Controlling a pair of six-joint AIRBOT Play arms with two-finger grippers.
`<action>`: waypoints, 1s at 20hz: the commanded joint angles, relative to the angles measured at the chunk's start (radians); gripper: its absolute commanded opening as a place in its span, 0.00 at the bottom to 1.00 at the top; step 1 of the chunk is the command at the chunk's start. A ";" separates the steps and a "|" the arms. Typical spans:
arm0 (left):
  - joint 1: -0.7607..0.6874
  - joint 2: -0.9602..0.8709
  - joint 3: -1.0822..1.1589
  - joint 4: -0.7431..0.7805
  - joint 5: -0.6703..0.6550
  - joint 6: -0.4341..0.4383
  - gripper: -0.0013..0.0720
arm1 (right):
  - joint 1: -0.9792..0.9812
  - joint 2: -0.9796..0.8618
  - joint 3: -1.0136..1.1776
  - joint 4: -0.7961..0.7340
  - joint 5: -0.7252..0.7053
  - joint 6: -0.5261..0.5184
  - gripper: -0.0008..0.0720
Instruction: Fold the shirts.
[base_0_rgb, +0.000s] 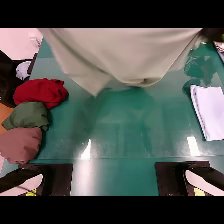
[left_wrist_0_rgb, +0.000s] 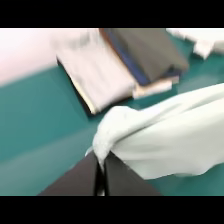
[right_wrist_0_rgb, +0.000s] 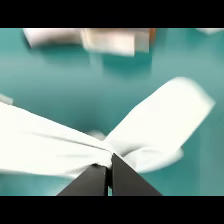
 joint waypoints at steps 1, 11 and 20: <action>0.001 0.197 0.021 0.014 0.056 0.002 0.05 | -0.014 0.117 0.146 -0.020 0.014 -0.028 0.03; 0.001 0.222 -0.047 -0.016 0.090 0.001 0.05 | -0.013 0.026 0.302 -0.085 0.037 -0.056 0.03; 0.001 -0.282 -0.396 0.001 -0.051 -0.006 0.05 | 0.020 -0.382 -0.061 0.062 0.002 -0.100 0.03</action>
